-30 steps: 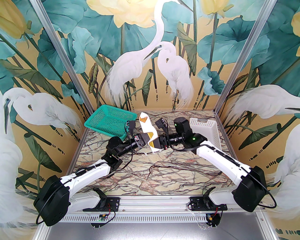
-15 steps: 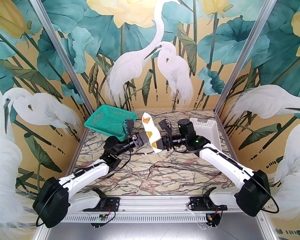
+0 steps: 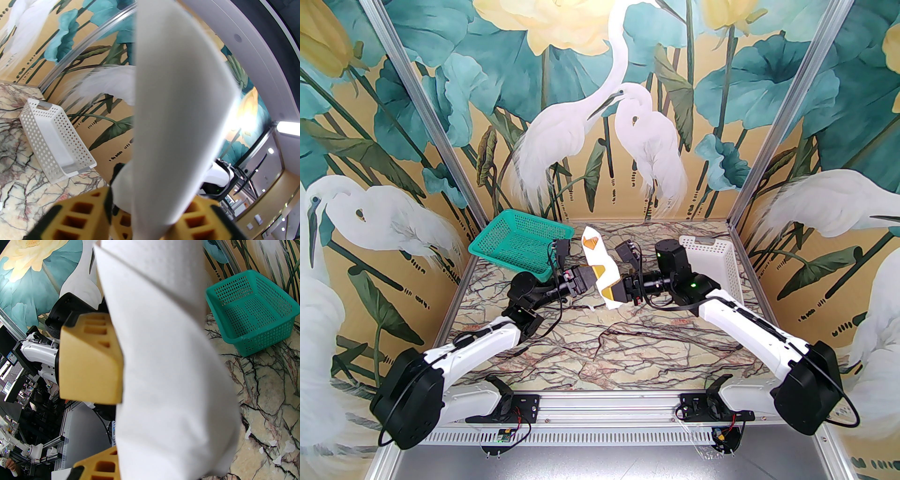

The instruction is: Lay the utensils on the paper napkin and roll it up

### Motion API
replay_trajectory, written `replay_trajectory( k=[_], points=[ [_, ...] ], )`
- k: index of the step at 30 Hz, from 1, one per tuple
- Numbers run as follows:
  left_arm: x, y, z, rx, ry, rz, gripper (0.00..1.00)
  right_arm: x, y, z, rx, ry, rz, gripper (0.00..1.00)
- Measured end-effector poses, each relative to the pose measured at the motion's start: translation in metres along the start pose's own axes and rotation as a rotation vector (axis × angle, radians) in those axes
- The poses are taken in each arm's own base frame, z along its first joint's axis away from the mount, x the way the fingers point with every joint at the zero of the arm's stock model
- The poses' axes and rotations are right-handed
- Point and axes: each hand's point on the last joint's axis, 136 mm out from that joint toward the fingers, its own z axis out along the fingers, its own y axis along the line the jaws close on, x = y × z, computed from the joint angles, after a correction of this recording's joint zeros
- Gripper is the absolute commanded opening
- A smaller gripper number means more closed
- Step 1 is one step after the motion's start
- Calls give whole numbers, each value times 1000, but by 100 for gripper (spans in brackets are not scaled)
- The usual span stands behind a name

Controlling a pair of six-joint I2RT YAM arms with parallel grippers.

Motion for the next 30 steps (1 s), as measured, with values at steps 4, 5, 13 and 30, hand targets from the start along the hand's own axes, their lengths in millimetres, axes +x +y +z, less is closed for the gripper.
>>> replay_trajectory(
  k=[4, 5, 13, 30],
  points=[
    [1, -4, 2, 37, 8, -4, 18, 1, 0, 0, 1, 3, 4, 8],
    [1, -5, 2, 42, 11, -2, 15, 1, 0, 0, 1, 5, 6, 12],
    [2, -1, 3, 38, 14, -13, 0, 2, 4, -8, 12, 1, -13, 53],
    [-2, -3, -4, -23, -2, 41, 0, -19, 29, -88, 151, -153, -59, 64]
  ],
)
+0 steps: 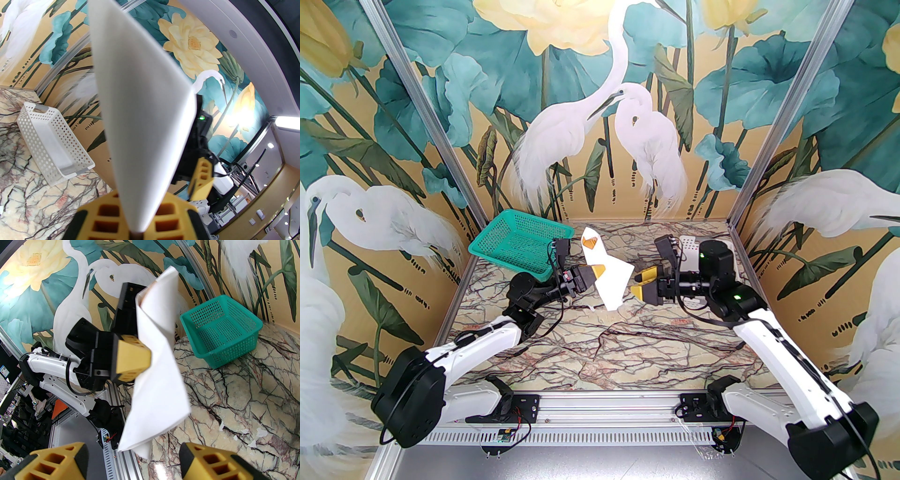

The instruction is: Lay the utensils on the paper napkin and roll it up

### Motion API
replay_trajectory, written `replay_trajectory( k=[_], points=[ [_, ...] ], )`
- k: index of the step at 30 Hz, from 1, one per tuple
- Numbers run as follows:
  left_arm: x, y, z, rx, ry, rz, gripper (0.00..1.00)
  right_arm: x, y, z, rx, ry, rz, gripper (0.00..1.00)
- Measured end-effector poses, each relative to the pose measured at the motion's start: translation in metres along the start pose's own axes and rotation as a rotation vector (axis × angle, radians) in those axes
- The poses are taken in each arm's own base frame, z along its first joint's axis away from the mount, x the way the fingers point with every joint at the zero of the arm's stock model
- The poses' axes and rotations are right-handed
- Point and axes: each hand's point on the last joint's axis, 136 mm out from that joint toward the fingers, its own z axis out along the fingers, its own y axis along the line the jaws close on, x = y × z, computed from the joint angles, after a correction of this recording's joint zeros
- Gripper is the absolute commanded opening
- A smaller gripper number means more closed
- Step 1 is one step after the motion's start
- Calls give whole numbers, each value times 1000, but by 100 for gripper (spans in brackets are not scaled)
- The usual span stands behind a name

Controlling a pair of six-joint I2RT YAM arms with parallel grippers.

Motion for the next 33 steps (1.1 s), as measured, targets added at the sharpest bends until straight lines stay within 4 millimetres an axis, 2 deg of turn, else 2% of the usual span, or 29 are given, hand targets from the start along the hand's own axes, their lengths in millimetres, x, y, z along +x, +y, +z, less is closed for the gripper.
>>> replay_trajectory(
  k=[3, 6, 9, 16, 19, 33],
  points=[
    [1, 2, -2, -27, 2, 11, 0, -5, 11, 1, -19, -4, -14, 63],
    [2, 5, -3, -48, 8, 16, 0, -1, 27, 14, -73, 31, -25, 62],
    [3, 9, -3, -64, 10, 15, 0, 2, 34, 29, -106, 66, -27, 62],
    [4, 11, -3, -73, 16, 13, 0, 8, 1, 50, -34, 104, 35, 59],
    [4, 11, -3, -73, 16, 15, 0, 12, -7, 55, -13, 114, 45, 59],
    [4, 11, -3, -75, 17, 14, 0, 16, -22, 61, 40, 130, 60, 59]
  ],
)
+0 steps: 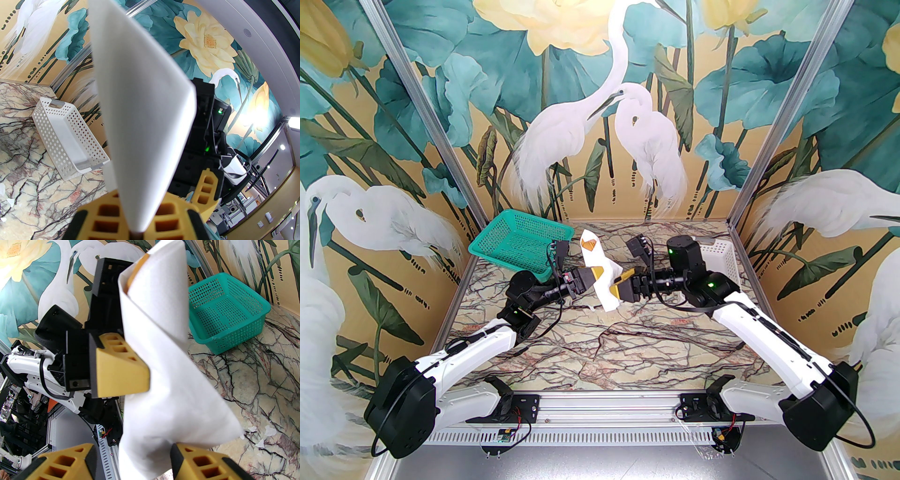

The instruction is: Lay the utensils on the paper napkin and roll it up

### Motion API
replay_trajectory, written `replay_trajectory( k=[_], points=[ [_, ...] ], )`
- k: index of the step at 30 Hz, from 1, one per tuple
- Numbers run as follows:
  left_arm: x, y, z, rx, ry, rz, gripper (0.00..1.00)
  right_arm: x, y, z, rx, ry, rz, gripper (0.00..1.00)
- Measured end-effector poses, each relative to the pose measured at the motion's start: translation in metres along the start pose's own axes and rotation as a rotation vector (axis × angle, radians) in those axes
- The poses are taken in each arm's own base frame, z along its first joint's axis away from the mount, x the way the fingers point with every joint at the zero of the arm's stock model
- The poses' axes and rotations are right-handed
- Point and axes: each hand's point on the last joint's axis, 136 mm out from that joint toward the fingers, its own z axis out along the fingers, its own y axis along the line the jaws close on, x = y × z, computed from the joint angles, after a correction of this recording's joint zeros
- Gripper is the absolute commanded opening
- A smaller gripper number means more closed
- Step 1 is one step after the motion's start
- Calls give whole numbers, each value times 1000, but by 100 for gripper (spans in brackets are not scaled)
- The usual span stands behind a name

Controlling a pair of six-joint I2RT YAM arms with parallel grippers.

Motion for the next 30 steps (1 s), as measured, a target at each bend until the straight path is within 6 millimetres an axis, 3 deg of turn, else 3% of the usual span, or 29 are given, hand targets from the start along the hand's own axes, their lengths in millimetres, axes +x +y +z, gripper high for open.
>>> replay_trajectory(
  k=[14, 30],
  points=[
    [0, 0, 0, 1, 0, 0, 0, 7, 3, 13, -27, 32, 2, 48],
    [-11, -18, 0, 72, -41, 15, 0, -10, 20, 14, -125, -20, -22, 45]
  ],
)
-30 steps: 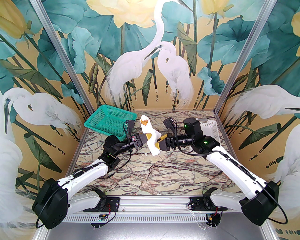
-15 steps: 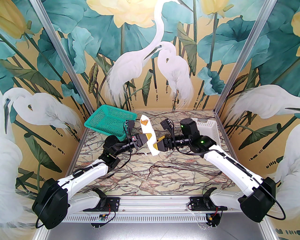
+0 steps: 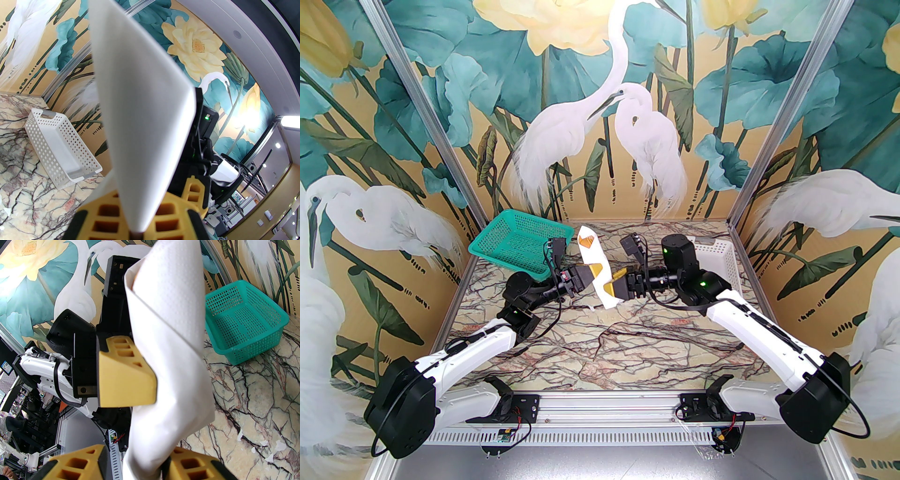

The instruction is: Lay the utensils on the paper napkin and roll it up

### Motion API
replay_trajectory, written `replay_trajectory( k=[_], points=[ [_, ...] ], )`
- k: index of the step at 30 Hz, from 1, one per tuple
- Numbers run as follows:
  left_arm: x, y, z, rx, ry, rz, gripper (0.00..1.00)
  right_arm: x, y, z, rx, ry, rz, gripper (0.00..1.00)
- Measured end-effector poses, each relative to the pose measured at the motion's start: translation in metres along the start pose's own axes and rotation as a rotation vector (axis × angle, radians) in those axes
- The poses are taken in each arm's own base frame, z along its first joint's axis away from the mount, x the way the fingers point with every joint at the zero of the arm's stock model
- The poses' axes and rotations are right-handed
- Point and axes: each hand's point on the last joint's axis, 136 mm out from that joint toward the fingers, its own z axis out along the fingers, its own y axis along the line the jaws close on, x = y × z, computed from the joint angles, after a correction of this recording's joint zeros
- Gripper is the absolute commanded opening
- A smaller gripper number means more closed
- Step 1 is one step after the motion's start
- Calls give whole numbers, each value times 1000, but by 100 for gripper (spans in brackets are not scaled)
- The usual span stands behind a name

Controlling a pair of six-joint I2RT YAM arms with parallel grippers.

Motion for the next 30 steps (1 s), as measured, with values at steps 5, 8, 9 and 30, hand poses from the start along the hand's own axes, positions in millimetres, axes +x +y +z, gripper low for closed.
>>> replay_trajectory(
  k=[5, 8, 9, 30],
  points=[
    [0, -4, 2, 27, 0, 2, 0, 1, 1, 3, -16, 7, 7, 42],
    [0, -4, 2, 31, 3, 3, 0, 3, 2, 4, -25, 11, 6, 39],
    [0, -5, 2, 33, 3, 4, 0, 3, 2, 4, -27, 11, 6, 38],
    [2, -17, 8, 106, 15, 35, 1, -1, 6, 6, -57, -12, 30, 15]
  ],
)
